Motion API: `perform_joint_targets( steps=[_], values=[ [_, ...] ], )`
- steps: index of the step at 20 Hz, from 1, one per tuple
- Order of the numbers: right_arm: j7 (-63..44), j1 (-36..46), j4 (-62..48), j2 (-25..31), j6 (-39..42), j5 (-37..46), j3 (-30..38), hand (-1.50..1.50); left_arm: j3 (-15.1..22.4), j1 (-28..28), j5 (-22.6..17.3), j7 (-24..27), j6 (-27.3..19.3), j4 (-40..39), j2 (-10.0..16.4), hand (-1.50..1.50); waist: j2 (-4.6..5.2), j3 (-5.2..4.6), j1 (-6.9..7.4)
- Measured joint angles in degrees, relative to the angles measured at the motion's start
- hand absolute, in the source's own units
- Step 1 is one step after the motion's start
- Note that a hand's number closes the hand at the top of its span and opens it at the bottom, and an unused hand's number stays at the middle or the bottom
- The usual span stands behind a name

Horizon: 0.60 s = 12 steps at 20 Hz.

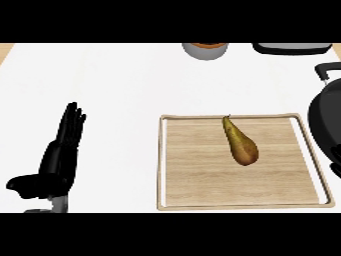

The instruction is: Pick the pear from the tray and place it in the pot

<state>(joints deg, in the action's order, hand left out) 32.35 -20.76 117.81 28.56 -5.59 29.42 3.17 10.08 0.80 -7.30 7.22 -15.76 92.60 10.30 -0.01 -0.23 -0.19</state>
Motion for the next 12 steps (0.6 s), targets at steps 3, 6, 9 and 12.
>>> perform_joint_targets(
  steps=[3,6,9,12],
  values=[
    [-9.56,-0.07,3.16,-0.45,1.66,8.6,-4.42,-1.5,0.06,-0.47,0.01,0.38,0.24,-0.97,-0.5,0.0,0.09,0.01,0.27],
    [-18.59,2.42,4.72,-2.83,4.32,16.33,-10.26,-1.5,0.1,-0.9,0.33,0.18,0.31,-1.15,-0.78,0.0,0.1,0.07,0.52],
    [-23.77,7.27,1.4,-5.66,6.59,21.19,-14.0,-1.5,-0.28,-1.22,0.37,0.82,0.91,-2.25,-1.24,0.0,0.1,0.14,0.6],
    [-27.61,10.61,-0.51,-7.98,9.18,24.48,-16.41,-1.5,-1.54,-1.63,0.06,1.14,1.86,-3.18,-1.14,0.0,0.07,0.17,0.51]
  ],
)
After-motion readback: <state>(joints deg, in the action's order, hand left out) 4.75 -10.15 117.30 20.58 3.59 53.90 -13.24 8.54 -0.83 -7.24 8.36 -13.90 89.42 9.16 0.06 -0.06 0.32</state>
